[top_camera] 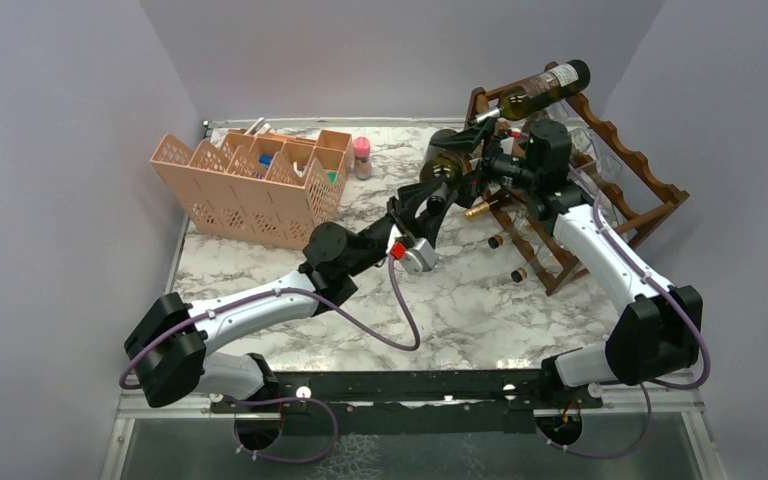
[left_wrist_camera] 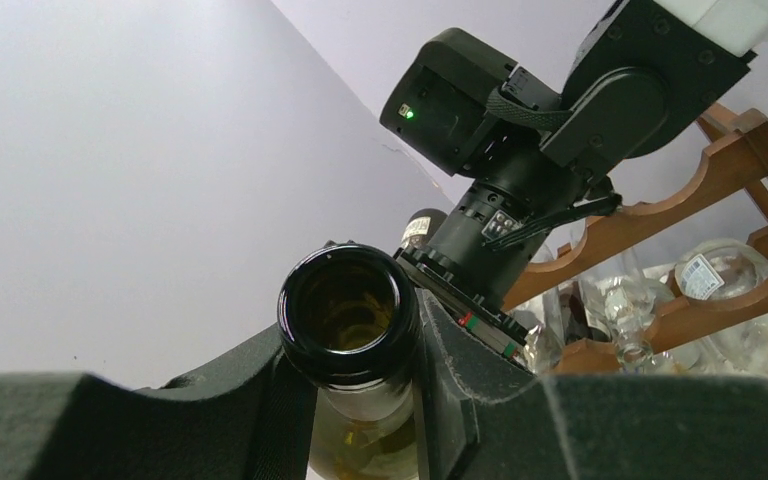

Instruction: Take the wine bottle off the wine rack

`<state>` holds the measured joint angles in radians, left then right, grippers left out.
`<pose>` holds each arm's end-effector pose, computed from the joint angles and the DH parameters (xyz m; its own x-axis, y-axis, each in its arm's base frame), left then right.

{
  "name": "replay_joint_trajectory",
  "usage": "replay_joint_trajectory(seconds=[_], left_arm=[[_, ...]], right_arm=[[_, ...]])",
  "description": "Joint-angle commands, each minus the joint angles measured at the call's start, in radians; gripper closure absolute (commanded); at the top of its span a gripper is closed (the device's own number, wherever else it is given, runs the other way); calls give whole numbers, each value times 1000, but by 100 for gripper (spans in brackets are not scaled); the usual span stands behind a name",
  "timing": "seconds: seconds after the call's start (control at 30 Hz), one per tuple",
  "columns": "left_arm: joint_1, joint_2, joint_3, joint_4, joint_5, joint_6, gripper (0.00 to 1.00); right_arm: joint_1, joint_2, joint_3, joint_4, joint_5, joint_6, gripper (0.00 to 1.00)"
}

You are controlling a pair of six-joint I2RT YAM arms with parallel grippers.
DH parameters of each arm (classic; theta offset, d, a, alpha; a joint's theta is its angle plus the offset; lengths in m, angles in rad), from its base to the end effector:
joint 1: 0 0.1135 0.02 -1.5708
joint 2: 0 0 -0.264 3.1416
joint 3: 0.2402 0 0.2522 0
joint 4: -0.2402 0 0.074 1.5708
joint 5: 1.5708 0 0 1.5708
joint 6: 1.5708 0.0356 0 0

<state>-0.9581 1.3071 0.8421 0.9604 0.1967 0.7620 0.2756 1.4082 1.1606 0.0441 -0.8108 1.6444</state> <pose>0.1627 -0.2436 0.3639 0.8199 0.0109 -0.5723 0.4632 0.5747 0.6746 0.3066 0.1135 0.3522 -0.8539 0.4725 0.2181 0.2580 0.0203 0.9659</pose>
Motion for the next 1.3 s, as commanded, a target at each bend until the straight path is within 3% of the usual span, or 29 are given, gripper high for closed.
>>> replay_joint_trajectory(seconds=[0.0, 0.27, 0.4, 0.5, 0.73, 0.87, 0.97, 1.1, 1.27], left_arm=[[-7, -41, 51, 50, -76, 32, 100], [-7, -152, -42, 81, -194, 65, 100], [-7, -223, -83, 79, -242, 14, 100], [-7, -265, -95, 32, -341, -127, 100], [-7, -336, -84, -272, -564, -476, 100], [-8, -315, -13, -463, -628, -524, 100], [-1, -268, 24, -512, -681, -506, 100], [61, -177, 84, -547, -642, -514, 100], [252, -54, 197, -584, -450, -719, 100]], right_arm=[[2, -27, -36, 90, -10, 34, 0], [2, -44, -64, -23, 60, 50, 0], [2, -28, -43, -29, 79, -1, 0], [2, -2, 45, -87, 99, -154, 0], [1, 61, 265, -239, 77, -722, 0], [1, 44, 317, -322, 50, -958, 0], [0, -7, 318, -340, 42, -1104, 0], [1, -95, 366, -467, 244, -1256, 0], [0, -220, 338, -505, 392, -1294, 0]])
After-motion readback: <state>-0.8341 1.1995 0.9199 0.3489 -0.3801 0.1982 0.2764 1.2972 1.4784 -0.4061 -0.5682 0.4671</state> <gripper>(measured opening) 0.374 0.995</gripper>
